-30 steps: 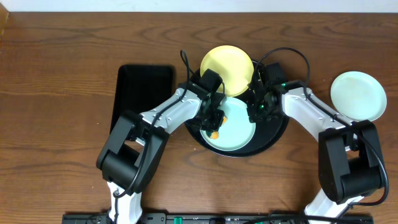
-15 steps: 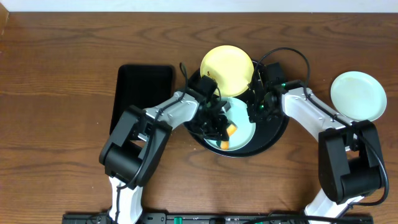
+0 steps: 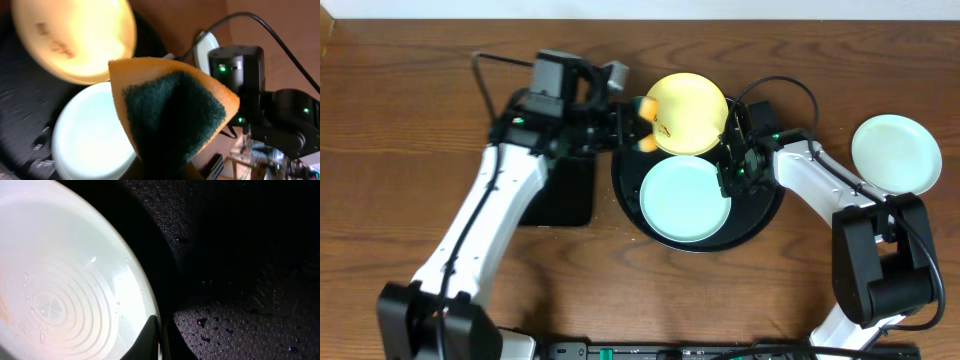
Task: Clean dirty plates on tray and stack at the side
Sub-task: 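Move the sponge back over the black rectangular tray with the left gripper, then lift the lower pale green plate and stack it on the right plate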
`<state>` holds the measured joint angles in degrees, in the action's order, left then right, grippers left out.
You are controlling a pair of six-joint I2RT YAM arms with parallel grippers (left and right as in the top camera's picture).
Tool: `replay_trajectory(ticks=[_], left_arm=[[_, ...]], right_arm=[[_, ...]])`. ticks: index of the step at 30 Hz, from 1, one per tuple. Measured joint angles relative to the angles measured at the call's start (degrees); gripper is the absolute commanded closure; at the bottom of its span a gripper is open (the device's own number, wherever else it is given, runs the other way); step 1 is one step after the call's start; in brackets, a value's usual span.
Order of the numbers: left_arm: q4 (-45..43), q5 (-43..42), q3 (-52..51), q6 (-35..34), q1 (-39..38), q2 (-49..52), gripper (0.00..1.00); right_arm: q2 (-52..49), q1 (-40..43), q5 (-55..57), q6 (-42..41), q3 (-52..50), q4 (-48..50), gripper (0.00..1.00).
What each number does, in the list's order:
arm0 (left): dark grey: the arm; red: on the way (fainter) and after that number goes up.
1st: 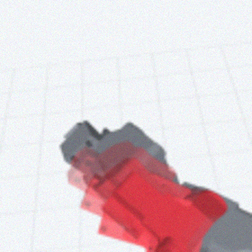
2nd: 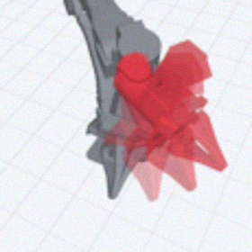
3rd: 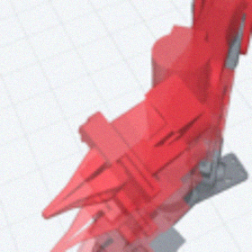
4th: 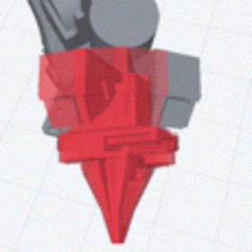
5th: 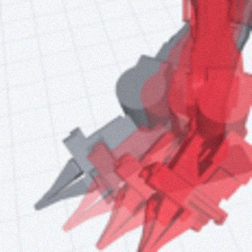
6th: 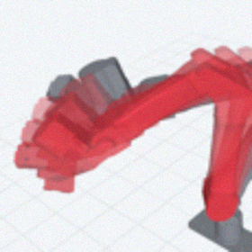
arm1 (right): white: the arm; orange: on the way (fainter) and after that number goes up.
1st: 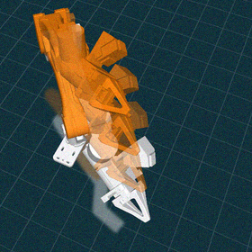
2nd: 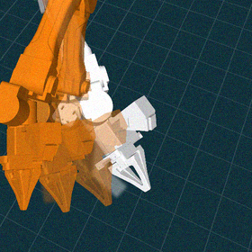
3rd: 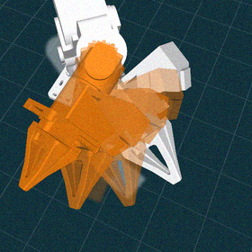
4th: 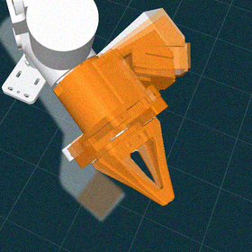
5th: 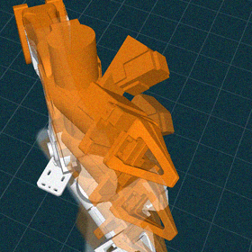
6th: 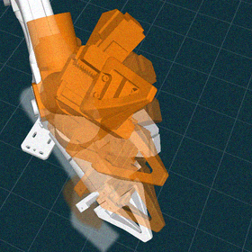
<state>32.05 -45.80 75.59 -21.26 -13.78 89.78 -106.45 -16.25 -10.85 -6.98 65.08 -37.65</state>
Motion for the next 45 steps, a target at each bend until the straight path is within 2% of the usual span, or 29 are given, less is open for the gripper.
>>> replay_trajectory(ticks=[3, 8, 11, 13, 15, 21, 28, 36, 45], left_arm=[[6.29, 5.16, 0.0, 0.39, 3.06, -0.35, 0.92], [14.34, 21.77, -1.68, 1.33, 6.25, 0.68, 0.92], [16.06, 28.94, -2.89, 1.77, 6.34, 0.68, 0.92], [16.39, 32.65, -3.98, 1.84, 6.34, 0.68, 0.92], [16.39, 35.34, -5.33, 2.03, 6.34, 0.68, 0.92], [16.24, 38.62, -7.65, 2.45, 6.34, 0.72, 0.92], [16.2, 39.39, -7.65, 3.17, 6.34, 0.76, 0.92], [16.15, 40.3, -7.65, 4.04, 6.34, 0.76, 0.92], [16.17, 43.45, -7.65, 5.2, 6.34, 0.76, 0.92]], right_arm=[[0.0, 0.0, 0.48, -0.07, -0.02, 0.0, 0.87], [0.0, 0.0, 0.92, 0.07, -0.13, 0.2, 0.76], [0.0, 0.0, 1.07, -0.04, -0.81, 1.62, 0.73], [0.0, 0.0, 1.27, 0.02, -1.92, 3.34, 0.81], [0.04, 0.0, 1.31, 0.28, -2.67, 4.55, 0.98], [0.42, -0.11, 0.11, 0.31, -2.62, 4.39, 0.99], [4.83, 0.46, 1.86, 1.2, 0.81, -3.28, 0.99], [22.38, 0.33, 14.73, 5.16, 3.19, -2.14, 0.99], [28.92, -4.42, 33.79, 9.16, 3.23, 0.87, 0.99]])
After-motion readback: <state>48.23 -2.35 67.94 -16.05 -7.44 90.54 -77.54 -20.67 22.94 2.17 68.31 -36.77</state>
